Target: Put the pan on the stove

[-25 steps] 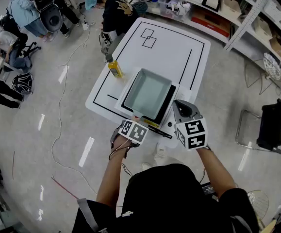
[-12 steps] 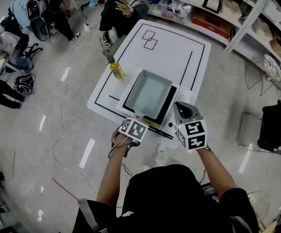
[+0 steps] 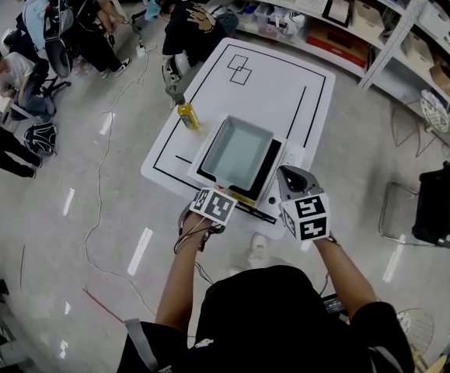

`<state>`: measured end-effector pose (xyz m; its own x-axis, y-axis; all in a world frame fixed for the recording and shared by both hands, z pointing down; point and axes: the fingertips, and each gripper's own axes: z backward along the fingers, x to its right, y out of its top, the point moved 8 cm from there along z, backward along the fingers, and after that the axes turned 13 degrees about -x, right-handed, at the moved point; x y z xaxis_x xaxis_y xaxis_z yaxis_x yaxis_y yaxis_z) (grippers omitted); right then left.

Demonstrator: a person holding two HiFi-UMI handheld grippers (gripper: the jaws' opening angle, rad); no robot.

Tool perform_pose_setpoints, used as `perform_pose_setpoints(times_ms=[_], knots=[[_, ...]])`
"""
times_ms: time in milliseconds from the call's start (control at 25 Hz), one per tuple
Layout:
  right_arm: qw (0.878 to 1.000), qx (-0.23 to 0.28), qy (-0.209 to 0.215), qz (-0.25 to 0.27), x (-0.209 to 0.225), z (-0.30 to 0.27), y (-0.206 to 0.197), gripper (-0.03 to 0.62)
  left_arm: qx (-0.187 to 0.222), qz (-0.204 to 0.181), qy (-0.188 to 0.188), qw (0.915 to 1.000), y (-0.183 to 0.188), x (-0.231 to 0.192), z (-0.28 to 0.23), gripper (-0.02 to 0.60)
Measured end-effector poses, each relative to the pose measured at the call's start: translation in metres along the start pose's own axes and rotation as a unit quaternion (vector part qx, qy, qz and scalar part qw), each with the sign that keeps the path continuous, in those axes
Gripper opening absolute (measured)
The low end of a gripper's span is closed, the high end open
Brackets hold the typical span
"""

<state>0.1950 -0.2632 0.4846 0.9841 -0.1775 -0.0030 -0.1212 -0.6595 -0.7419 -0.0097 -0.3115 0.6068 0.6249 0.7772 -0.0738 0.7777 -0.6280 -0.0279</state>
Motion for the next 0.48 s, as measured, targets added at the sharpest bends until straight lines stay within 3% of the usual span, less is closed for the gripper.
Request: perform_pose_setpoints(times_ms=[480], knots=[[1.0,0.006,-0.002,0.002,-0.004,0.016,-0.006,0.003,0.041,0.018,0.009,0.9989,-0.003,0.003,0.015,0.124]])
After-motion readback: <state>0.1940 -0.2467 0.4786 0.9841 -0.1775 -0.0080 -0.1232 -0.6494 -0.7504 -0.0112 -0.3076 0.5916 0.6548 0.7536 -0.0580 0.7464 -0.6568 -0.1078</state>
